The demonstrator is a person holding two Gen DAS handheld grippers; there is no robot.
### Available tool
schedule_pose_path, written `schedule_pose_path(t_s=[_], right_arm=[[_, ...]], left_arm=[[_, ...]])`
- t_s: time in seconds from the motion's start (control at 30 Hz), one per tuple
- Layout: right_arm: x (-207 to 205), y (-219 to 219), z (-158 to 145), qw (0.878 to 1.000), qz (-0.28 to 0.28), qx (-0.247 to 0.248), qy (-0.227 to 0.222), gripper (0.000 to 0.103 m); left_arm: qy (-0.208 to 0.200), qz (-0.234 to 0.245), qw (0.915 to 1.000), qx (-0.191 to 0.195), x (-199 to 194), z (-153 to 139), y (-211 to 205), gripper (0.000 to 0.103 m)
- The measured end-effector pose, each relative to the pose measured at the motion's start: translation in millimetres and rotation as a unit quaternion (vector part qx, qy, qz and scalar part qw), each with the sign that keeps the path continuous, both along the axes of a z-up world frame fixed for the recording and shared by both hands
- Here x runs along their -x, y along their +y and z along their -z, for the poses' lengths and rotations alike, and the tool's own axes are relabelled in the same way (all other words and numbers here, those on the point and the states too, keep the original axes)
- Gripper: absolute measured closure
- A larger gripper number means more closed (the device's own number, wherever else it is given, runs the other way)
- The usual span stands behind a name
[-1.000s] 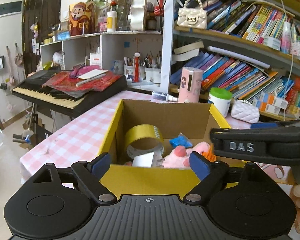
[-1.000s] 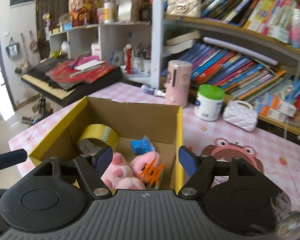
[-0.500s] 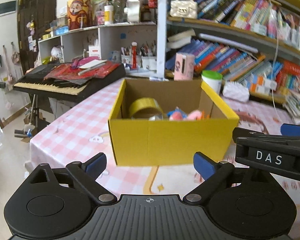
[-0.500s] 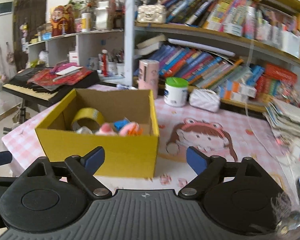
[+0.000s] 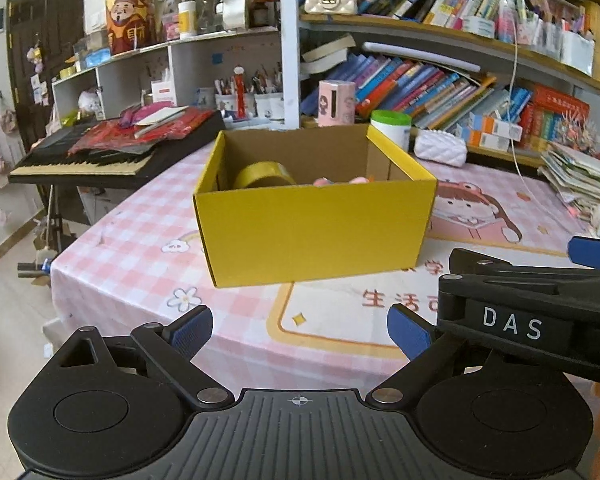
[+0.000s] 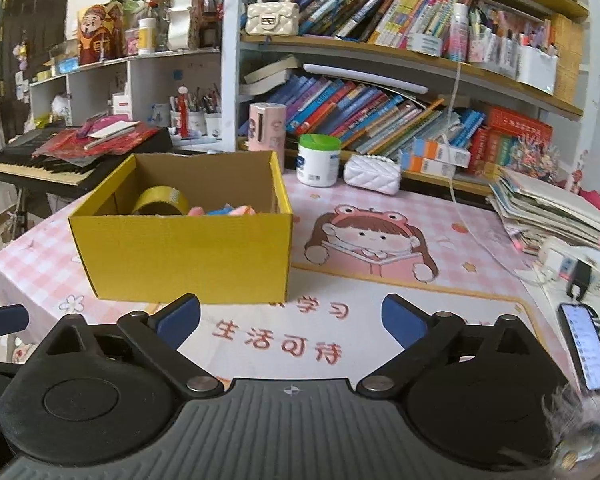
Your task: Organize objects
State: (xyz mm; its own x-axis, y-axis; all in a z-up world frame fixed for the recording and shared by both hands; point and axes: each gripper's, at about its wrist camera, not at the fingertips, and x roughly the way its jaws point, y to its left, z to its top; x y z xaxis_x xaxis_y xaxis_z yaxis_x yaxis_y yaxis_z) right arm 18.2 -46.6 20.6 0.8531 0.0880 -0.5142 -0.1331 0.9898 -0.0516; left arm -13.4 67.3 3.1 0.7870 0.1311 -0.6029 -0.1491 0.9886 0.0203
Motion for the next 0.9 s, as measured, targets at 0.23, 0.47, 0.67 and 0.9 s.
schedule_pose_path(t_s=[0.23, 0.47, 0.67, 0.9], right_arm=[[12, -11, 6, 0.999, 0.037, 0.002, 0.009, 0.0], [12, -18, 6, 0.999, 0.043, -0.002, 0.013, 0.0], [6, -26, 6, 0.999, 0.043, 0.0, 0.022, 0.0], [0, -30, 7, 0.999, 0.041, -0.001, 0.03, 0.0]], left_arm=[[0.008, 0.014, 0.9999, -0.002, 6, 5, -11, 0.007], [0.007, 0.028, 0.9996, -0.002, 4, 4, -21, 0.007], [0.015, 0.027, 0.9995, -0.003, -2, 5, -29, 0.007], [0.025, 0.022, 0.9994, -0.008, -7, 6, -33, 0.003]])
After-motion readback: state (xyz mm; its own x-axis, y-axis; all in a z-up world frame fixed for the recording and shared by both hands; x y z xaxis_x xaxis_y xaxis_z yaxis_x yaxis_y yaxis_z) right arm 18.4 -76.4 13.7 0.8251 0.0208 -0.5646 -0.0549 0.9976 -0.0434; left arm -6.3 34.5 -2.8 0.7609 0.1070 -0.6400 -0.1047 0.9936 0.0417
